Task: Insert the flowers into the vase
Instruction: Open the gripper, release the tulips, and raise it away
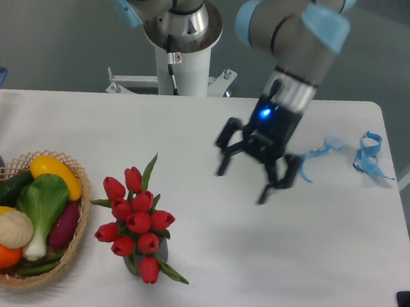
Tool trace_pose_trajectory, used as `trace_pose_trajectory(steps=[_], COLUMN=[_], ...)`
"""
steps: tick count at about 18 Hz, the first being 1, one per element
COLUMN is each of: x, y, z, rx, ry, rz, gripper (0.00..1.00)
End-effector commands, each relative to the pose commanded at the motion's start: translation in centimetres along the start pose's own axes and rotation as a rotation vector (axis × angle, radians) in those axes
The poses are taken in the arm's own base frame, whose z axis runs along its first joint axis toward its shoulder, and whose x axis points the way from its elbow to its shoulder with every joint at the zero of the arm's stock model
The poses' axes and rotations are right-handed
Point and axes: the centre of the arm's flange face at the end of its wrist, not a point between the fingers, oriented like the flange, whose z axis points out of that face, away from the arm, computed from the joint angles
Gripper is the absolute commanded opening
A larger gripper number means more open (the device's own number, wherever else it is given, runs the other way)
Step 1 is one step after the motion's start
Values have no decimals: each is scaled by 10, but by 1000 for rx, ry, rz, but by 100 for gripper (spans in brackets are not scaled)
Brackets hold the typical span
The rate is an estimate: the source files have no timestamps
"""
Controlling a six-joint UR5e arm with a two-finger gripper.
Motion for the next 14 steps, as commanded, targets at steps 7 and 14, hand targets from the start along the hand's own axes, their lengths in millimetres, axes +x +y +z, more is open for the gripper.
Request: trace_pose_trajectory(steps=[7, 14], x=[1, 0], y=[53, 96], z=[-67, -107], rx=[-243, -269], ry=[95, 171], rz=[250, 379], gripper=[100, 100])
